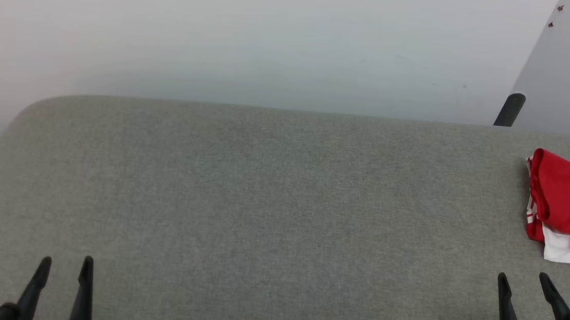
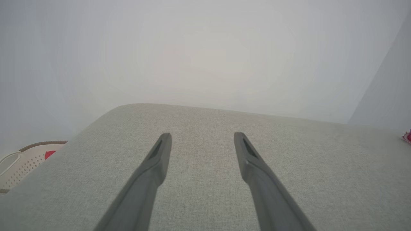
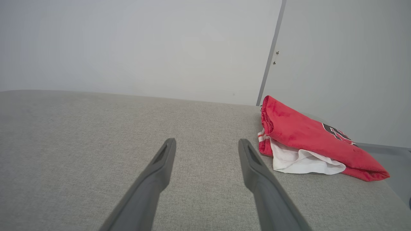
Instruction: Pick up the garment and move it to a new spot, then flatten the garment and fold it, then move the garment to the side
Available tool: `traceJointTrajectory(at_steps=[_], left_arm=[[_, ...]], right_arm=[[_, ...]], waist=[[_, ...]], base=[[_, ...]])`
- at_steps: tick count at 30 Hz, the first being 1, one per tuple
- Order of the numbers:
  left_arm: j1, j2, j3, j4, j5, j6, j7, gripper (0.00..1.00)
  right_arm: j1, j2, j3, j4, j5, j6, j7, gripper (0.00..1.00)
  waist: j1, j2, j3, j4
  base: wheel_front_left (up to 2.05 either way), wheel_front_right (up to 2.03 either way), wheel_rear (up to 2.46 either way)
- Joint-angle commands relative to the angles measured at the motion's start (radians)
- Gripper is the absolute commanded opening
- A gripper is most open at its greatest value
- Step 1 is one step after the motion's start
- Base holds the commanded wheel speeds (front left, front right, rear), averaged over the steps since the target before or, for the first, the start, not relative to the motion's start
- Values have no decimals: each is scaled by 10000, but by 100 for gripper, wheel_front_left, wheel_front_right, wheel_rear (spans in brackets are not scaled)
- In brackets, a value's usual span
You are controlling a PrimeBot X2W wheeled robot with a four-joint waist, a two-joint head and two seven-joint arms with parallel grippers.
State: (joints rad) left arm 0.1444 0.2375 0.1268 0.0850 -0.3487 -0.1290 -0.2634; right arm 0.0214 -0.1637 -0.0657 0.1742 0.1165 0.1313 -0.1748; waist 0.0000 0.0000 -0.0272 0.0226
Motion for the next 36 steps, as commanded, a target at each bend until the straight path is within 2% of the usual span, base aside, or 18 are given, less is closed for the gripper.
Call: traceJointTrajectory(at_steps=[1,2,3,11,36], left_arm=[[63,67,-24,-17,104,-21,-4,100],[71,86,-60,-29,122,-19,-4,100],[-1,51,-69,-9,76,0,2,0],[143,-485,-262,705,-71,2,37,0],[-725,-910,-211,973,-4002,-5,1210,0]], right_arm=[[100,27,-22,-38,2,-12,25,100],[81,35,-24,-56,-2,-12,40,100],[34,10,-5,-10,5,0,9,0],[328,281,62,744,132,0,43,0],[-207,546,-117,705,4774,-2,932,0]], waist=[[0,0,0,10],[0,0,0,11],[0,0,0,10],[0,0,3,9],[0,0,63,-38]], base=[[0,0,0],[0,0,0],[0,0,0],[0,0,0],[0,0,0]])
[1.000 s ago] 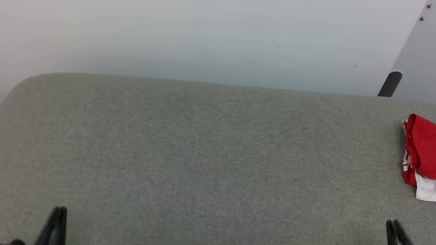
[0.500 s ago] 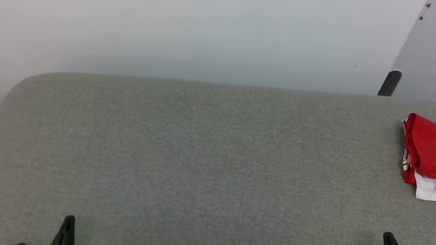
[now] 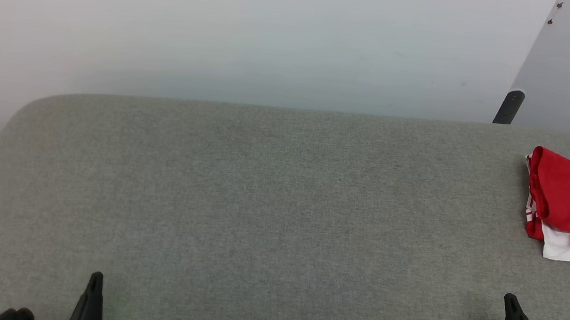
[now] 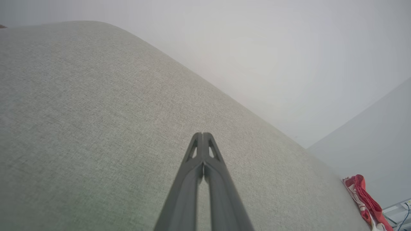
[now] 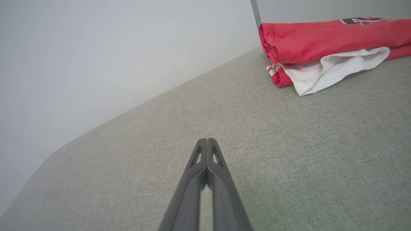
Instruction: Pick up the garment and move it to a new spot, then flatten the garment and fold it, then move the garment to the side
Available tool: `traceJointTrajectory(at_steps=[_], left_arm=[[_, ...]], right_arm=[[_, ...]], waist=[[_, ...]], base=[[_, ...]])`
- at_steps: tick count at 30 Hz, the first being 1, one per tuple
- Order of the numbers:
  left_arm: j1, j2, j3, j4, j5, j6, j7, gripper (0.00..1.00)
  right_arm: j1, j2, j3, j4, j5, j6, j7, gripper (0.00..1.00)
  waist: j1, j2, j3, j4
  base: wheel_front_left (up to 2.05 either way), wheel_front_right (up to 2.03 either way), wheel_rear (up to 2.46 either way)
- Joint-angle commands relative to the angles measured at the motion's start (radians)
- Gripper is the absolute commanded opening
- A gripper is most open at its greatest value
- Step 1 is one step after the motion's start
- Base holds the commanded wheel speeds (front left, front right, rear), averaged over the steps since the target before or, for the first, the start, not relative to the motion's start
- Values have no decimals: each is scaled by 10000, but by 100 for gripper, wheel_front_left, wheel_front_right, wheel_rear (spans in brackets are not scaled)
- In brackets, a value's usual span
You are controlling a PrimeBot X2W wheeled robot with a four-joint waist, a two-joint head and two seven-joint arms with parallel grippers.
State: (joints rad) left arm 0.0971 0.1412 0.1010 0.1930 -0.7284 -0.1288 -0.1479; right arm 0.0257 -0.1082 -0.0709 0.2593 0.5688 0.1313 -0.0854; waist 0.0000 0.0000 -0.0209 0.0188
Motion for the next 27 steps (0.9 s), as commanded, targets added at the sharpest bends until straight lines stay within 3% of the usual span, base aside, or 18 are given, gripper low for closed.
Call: traceJointTrajectory(at_steps=[1,27], left_arm=[[-283,38,50,-98,-340,-7,92,0],[-917,-285,88,113,-3286,-14,972,0]], right_arm=[[-271,1,-70,-148,412,-2,67,0],[-687,201,-201,-164,3880,-4,742,0]], waist=[[0,0,3,-2],[0,0,63,-50]], base=[[0,0,0],[0,0,0]])
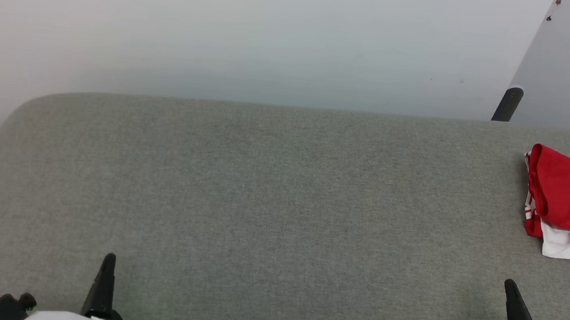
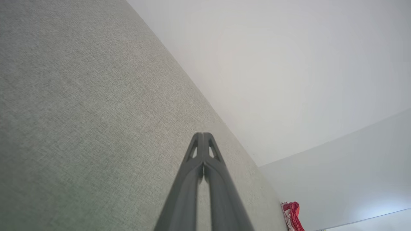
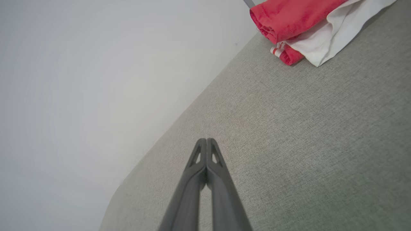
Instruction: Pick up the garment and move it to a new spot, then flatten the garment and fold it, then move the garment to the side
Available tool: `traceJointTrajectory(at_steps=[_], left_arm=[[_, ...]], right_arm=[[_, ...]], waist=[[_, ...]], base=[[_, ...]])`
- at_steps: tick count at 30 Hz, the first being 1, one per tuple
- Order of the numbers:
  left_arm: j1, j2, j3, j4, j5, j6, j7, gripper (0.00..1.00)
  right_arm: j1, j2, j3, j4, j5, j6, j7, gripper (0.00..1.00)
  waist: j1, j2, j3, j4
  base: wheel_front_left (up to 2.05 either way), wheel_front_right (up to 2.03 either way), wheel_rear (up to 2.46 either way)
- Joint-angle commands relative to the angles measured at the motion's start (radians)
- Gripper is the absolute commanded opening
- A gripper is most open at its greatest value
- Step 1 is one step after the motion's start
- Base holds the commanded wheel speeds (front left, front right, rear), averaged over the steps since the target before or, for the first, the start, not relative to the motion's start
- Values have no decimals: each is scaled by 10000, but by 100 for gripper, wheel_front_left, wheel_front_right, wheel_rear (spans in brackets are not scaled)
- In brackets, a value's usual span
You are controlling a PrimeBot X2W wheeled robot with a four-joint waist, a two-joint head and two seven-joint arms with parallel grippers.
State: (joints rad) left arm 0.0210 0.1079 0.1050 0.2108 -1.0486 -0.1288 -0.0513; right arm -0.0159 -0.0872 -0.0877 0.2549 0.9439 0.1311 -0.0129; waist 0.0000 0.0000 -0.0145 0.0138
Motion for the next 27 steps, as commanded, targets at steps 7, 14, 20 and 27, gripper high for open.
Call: traceJointTrajectory(at_steps=[7,14,20,27], left_arm=[[-318,-32,56,-15,-777,-16,221,0],[-471,-108,63,32,-1432,-18,414,0],[-567,-168,72,72,-1964,-20,575,0],[-700,-230,79,111,-2551,-22,755,0]], right_arm=[[-346,40,-66,-120,968,-2,178,0],[-449,86,-98,-121,1722,-3,321,0],[-500,123,-124,-123,2342,-2,449,0],[-604,167,-153,-122,3035,-2,581,0]], waist=[[0,0,16,-12],[0,0,33,-25],[0,0,47,-37],[0,0,64,-50]], base=[[0,0,0],[0,0,0],[0,0,0],[0,0,0]])
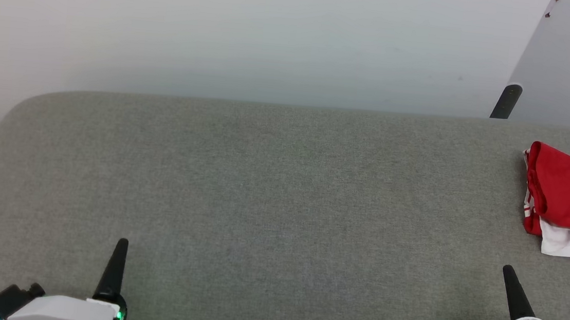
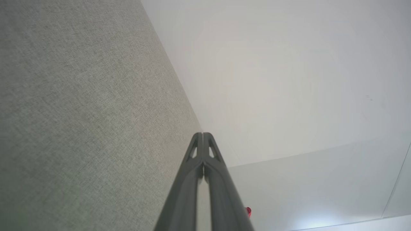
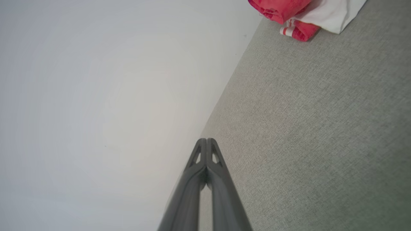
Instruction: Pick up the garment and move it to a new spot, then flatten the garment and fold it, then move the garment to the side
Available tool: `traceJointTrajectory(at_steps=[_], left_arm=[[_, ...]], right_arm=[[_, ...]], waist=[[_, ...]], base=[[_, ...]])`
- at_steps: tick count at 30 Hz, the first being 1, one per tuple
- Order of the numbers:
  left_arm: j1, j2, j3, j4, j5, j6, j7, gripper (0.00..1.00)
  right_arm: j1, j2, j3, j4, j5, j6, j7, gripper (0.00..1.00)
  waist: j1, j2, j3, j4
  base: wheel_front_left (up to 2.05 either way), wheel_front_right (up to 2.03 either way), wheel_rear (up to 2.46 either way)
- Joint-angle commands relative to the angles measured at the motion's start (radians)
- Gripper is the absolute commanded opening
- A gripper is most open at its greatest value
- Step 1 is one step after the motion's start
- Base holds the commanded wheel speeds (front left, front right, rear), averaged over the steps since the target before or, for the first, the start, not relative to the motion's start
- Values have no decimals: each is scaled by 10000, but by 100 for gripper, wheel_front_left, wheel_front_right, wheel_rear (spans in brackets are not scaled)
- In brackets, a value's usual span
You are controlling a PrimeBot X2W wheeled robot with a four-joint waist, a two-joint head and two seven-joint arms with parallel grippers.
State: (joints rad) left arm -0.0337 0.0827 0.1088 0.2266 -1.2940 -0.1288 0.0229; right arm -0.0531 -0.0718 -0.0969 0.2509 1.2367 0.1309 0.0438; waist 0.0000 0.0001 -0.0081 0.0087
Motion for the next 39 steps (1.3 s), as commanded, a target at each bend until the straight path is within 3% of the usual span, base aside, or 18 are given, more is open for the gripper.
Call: traceJointTrajectory(at_steps=[1,39], left_arm=[[-159,11,41,-37,-169,-22,29,0],[-710,-296,68,170,-2805,-33,822,0]], right_arm=[[-241,18,-64,-83,208,-1,27,0],[-566,205,-168,-82,3308,-1,642,0]], waist=[[0,-1,2,-1],[0,-1,94,-73]], base=[[0,0,0],[0,0,0]])
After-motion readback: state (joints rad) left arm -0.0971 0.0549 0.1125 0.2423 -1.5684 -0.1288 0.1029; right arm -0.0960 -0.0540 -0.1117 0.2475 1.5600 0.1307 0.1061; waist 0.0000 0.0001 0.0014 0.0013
